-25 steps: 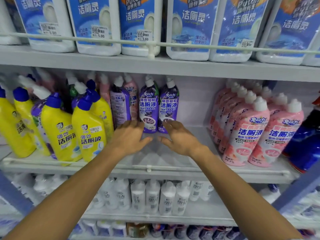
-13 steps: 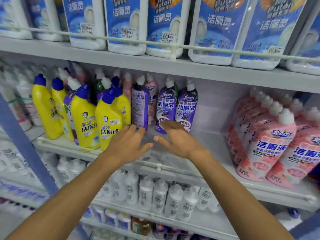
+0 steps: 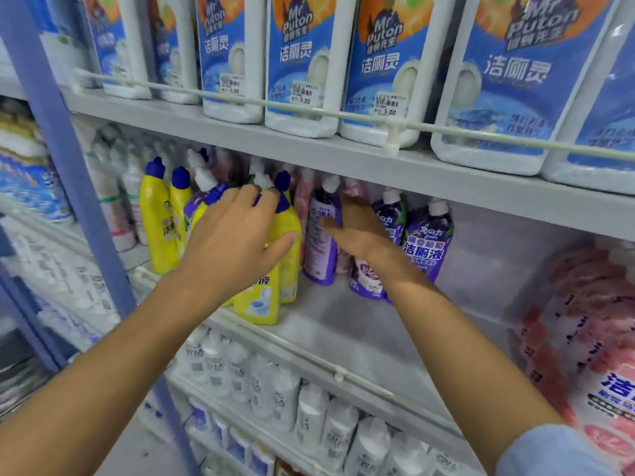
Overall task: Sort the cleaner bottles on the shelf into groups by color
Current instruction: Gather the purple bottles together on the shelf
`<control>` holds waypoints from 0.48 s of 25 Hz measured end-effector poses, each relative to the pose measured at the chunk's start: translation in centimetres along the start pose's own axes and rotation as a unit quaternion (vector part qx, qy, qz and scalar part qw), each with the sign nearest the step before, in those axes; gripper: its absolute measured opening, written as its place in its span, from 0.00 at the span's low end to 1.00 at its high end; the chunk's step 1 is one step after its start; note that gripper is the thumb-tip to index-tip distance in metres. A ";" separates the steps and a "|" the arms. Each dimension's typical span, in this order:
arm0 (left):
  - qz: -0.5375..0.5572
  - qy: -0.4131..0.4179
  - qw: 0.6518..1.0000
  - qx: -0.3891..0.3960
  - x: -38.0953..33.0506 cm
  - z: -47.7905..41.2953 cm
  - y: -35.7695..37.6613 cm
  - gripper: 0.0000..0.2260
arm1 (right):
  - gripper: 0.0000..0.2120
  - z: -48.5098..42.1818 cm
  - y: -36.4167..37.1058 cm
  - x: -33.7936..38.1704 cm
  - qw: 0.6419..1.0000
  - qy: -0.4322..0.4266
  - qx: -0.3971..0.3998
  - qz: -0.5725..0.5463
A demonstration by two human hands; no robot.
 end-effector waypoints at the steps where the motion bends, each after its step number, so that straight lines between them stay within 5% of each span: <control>1: 0.008 -0.027 1.000 0.013 0.7 -0.2 0.5 0.29 | 0.27 -0.8 0.5 0.0 1.000 0.009 -0.013 0.006; 12: 0.046 -0.078 0.996 -0.005 3.3 0.6 4.9 0.35 | 0.26 -2.6 3.2 -1.3 0.994 0.054 -0.097 -0.001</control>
Point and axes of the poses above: each hand's wrist, its own z-axis away from the middle knuckle, its own y-axis out of the palm, x = y × z, the point moved 5 cm from there along -z, towards the middle knuckle, and after that the axes turned 15 degrees about -x, right-handed, at the moved point
